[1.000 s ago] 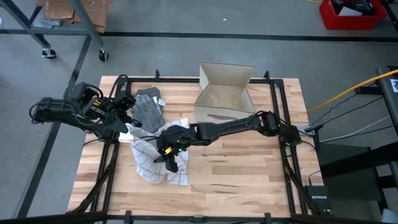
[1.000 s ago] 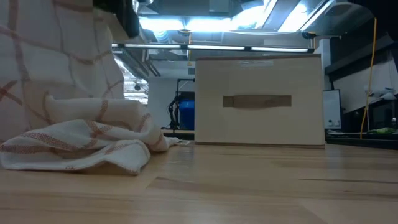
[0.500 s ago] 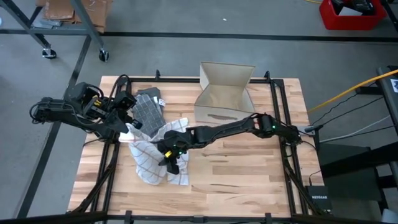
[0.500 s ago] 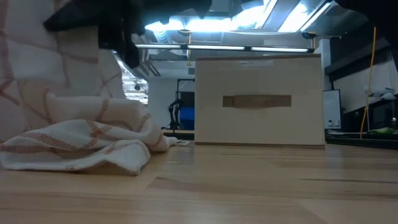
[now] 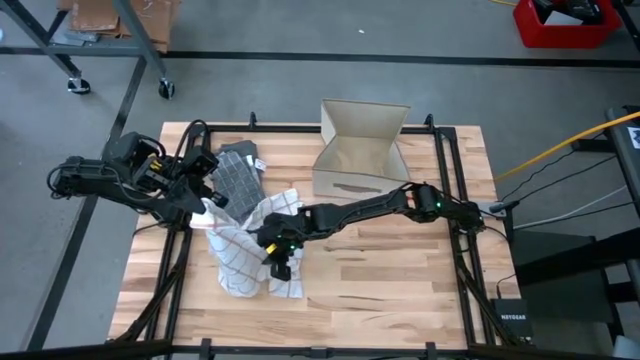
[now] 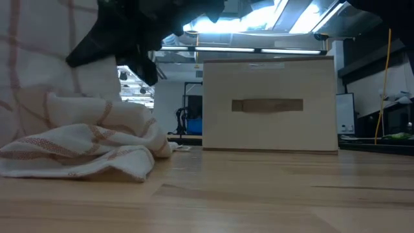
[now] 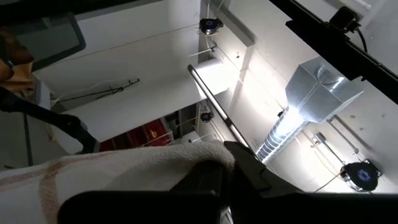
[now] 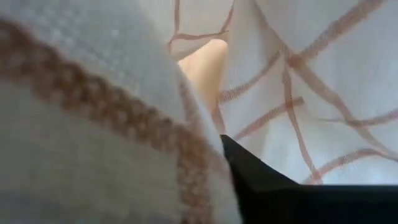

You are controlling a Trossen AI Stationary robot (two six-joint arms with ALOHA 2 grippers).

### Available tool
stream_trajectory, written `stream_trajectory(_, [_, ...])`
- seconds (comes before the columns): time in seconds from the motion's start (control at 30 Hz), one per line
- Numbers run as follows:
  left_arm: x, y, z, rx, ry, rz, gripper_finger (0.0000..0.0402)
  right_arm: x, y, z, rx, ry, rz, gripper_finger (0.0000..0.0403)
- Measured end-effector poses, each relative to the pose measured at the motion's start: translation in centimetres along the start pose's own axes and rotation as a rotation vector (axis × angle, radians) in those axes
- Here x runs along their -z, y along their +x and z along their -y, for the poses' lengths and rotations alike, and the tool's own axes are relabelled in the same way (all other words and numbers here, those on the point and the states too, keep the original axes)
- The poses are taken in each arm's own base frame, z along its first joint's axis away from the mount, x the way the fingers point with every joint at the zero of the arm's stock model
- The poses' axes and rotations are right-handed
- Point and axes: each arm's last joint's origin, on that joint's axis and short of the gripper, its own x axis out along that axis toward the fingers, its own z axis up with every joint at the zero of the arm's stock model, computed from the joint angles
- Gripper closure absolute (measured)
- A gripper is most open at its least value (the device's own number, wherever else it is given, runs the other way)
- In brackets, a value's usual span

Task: Fold towel
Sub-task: Fold the white towel

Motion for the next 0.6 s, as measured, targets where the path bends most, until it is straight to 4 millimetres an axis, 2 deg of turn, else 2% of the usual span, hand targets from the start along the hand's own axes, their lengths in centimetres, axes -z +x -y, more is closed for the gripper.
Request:
stream_trajectory(0.13, [0.0,0.0,0.1,0.005,0.003,0.000,0.0401,-0.2,-1.0,-0.8,0.029,0.080,-0.014,0.0389])
stream_trajectory(0.27, [0.1,-0.2,0.4,0.014,0.024,0.000,0.0402,-0.4,-3.2,-2.9,0.110,0.079,-0.033,0.0398])
stream_trajectory(0.47, [0.3,-0.4,0.7,0.023,0.083,0.001,0.0401,-0.2,-8.5,-7.3,0.257,0.164,-0.062,0.0399])
stream_trajectory(0.6, [0.1,-0.5,0.8,0.021,0.142,0.045,0.0401,0.1,-12.7,-10.9,0.352,0.294,0.002,0.0400])
